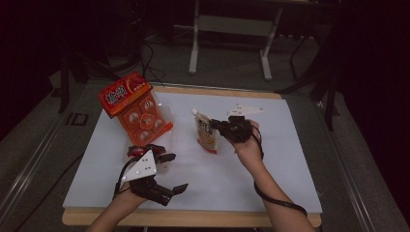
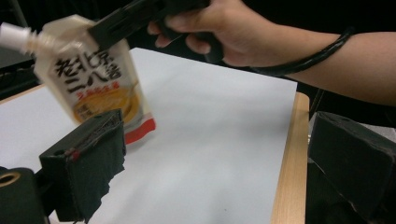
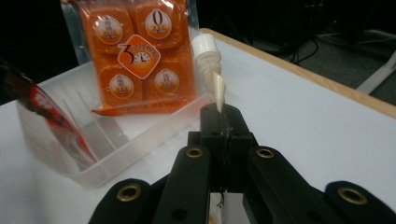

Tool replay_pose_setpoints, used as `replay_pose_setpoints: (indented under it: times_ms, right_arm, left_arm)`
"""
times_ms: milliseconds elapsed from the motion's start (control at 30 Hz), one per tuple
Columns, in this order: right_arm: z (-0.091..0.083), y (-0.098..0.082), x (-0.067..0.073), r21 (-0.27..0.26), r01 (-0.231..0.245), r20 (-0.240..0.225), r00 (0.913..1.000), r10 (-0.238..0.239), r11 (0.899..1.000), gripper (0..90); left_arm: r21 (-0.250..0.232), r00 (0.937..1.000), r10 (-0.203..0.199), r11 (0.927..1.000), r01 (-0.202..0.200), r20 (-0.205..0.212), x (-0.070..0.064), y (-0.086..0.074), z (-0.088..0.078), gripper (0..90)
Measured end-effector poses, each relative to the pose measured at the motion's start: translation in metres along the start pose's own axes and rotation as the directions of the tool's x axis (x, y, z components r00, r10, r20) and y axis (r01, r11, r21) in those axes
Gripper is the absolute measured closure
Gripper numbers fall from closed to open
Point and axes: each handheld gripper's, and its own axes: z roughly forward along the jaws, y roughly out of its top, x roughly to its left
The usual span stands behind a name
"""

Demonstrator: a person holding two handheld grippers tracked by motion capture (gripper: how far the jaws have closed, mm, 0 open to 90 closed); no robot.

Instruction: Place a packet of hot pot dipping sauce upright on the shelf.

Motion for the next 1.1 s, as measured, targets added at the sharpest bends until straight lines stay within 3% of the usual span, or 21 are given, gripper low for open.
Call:
replay_pose_setpoints:
  times_ms: [300,567,767,833,1100]
  right_arm:
    - [-0.036,0.004,0.011,-0.027,0.035,-0.023,0.9991,-0.036,0.999,89.9]
    - [-0.066,0.005,0.028,-0.061,0.061,-0.073,0.9952,-0.066,0.996,89.9]
    - [-0.087,0.011,0.042,-0.101,0.087,-0.112,0.9889,-0.098,0.991,89.9]
    - [-0.093,0.013,0.046,-0.110,0.096,-0.120,0.9868,-0.109,0.989,90.0]
    - [-0.108,0.013,0.061,-0.145,0.119,-0.159,0.9771,-0.141,0.982,89.9]
  left_arm:
    - [-0.011,1.0000,0.000,0.9999,0.000,-0.008,-0.001,0.004,0.001,5.1]
    - [-0.009,0.9988,-0.036,0.9993,0.037,0.034,-0.002,0.010,0.001,5.3]
    - [-0.022,0.9982,-0.044,0.9988,0.045,0.040,0.000,0.017,-0.001,5.4]
    - [-0.002,0.9992,-0.027,0.9996,0.027,0.028,0.001,0.020,-0.001,5.8]
    - [0.000,0.9993,-0.024,0.9997,0.024,0.029,0.002,0.027,0.001,6.4]
